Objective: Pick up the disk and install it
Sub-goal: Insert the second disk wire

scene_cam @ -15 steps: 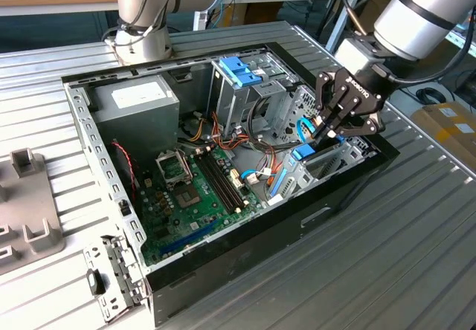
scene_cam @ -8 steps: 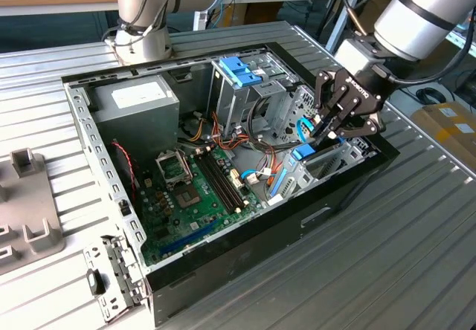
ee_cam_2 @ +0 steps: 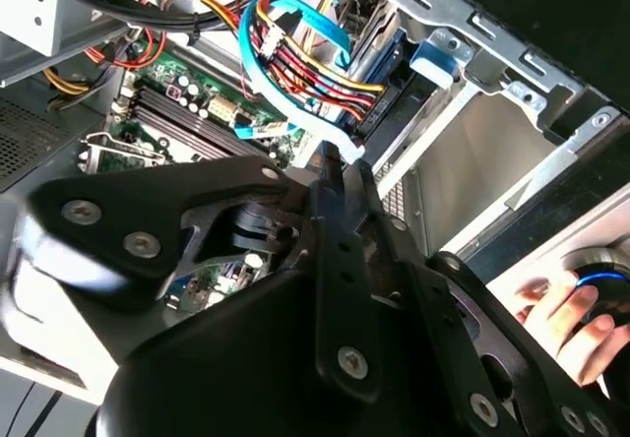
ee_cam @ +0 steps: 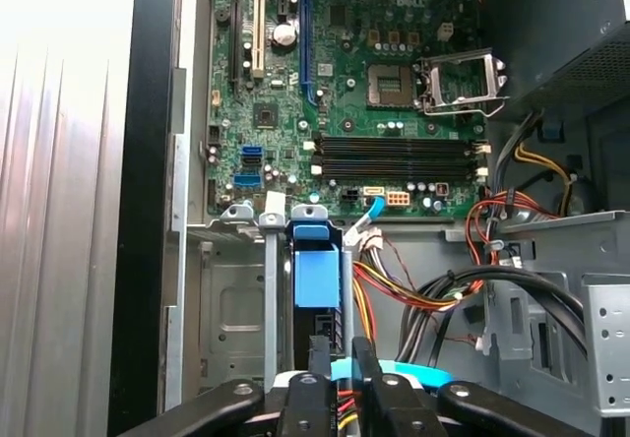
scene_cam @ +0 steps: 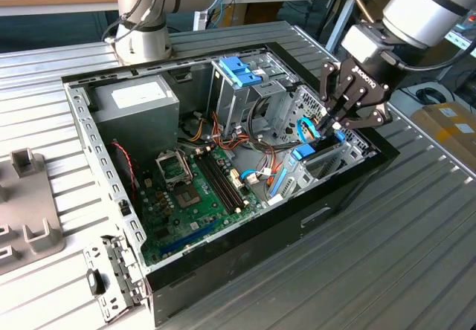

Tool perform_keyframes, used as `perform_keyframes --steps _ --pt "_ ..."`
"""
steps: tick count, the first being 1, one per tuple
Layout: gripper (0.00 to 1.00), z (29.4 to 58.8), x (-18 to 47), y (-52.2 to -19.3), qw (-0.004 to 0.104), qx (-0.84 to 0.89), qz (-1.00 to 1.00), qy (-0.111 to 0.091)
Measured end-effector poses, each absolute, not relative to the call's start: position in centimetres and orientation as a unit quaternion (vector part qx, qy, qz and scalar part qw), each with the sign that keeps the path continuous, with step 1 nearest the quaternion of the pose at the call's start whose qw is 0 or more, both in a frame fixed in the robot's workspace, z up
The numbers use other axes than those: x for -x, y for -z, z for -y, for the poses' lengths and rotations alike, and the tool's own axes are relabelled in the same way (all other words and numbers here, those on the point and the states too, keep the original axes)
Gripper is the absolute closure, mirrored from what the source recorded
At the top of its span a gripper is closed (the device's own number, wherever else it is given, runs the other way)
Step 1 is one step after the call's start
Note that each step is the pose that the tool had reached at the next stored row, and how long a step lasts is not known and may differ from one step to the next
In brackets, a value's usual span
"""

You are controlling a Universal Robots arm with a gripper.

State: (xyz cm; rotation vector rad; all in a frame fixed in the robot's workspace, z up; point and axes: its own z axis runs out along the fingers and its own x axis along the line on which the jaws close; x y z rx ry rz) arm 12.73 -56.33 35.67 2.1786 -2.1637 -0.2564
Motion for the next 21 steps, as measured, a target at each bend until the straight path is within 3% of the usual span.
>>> perform_keyframes --steps 2,13,21 --pt "0.9 56.3 -13.3 -35.6 0.031 -0.706 0.701 0.089" --pt "0.9 56.3 -18.6 -35.4 0.054 -0.703 0.7 0.115" --pt "0.9 56.3 -19.4 -35.4 0.056 -0.703 0.7 0.117"
